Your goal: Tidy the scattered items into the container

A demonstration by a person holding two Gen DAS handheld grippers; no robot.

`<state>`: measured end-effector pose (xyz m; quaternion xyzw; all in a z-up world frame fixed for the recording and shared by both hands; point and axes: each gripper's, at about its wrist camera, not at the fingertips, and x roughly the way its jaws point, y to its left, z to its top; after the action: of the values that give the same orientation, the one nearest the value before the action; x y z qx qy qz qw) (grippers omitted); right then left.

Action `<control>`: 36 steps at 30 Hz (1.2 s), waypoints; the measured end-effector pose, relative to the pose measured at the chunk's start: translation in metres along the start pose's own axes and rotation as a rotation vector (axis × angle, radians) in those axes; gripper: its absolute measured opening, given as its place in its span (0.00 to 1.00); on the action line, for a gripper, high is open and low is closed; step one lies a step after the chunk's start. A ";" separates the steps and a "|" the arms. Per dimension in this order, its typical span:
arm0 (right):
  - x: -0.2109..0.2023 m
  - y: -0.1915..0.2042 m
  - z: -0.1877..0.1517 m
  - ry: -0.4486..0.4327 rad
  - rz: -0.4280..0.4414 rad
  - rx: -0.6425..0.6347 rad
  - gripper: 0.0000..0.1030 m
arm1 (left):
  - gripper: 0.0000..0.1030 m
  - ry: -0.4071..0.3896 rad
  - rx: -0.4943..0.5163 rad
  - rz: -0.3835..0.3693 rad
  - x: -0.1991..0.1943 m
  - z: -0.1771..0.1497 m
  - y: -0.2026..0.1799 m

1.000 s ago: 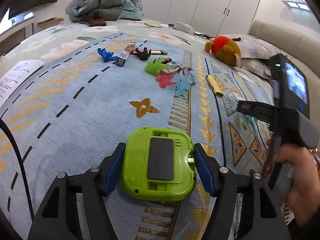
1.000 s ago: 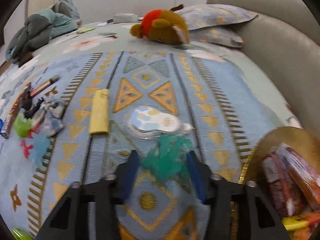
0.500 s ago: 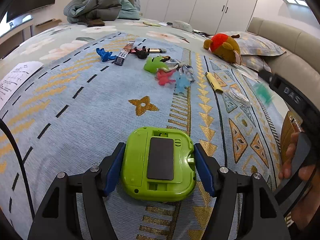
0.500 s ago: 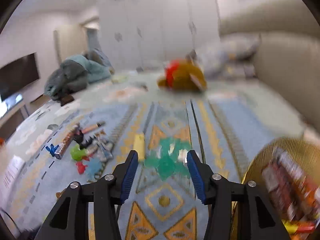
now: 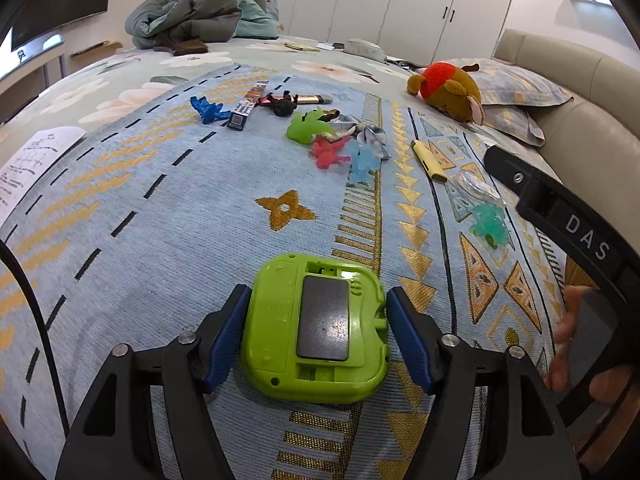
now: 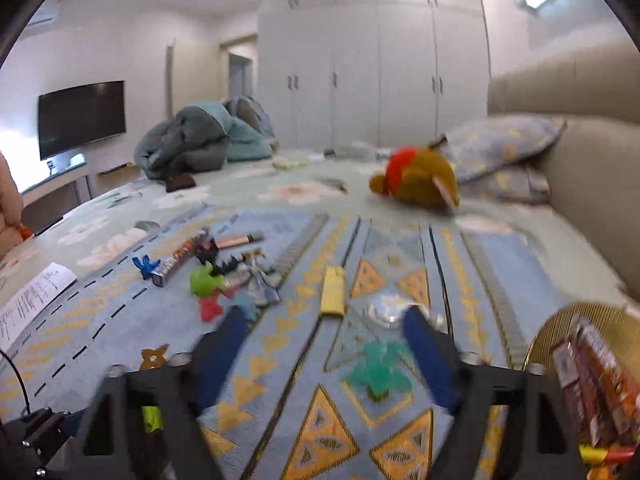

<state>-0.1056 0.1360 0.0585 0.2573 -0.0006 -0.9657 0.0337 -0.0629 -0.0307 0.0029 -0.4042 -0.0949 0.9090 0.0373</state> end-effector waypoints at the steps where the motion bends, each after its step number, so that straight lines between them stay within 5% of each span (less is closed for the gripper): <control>1: 0.007 -0.004 -0.001 0.034 -0.006 0.016 1.00 | 0.67 0.001 0.003 0.001 0.000 0.000 0.000; 5: 0.038 -0.005 -0.002 0.195 -0.066 -0.025 1.00 | 0.69 0.003 0.014 0.002 0.001 0.000 -0.002; 10: 0.072 0.015 -0.017 0.370 -0.297 -0.230 1.00 | 0.70 0.004 0.014 0.002 0.001 -0.001 -0.003; 14: 0.070 0.012 -0.018 0.376 -0.288 -0.230 0.99 | 0.71 0.004 0.015 0.002 0.001 -0.001 -0.004; 21: 0.045 0.001 -0.021 0.434 -0.152 -0.159 0.32 | 0.72 0.003 0.018 -0.001 0.000 -0.001 -0.003; 24: 0.015 -0.013 -0.015 0.390 -0.069 -0.062 0.08 | 0.72 -0.001 0.003 -0.020 -0.001 -0.001 0.000; 32: -0.043 -0.050 0.003 0.259 0.021 0.073 0.03 | 0.72 -0.001 0.006 -0.018 0.000 0.000 0.000; 36: -0.069 -0.048 0.007 0.094 0.107 0.060 0.06 | 0.72 0.001 0.011 -0.011 0.000 0.000 0.000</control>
<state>-0.0528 0.1879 0.0983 0.3031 -0.0416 -0.9489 0.0776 -0.0624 -0.0304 0.0029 -0.4039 -0.0919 0.9091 0.0445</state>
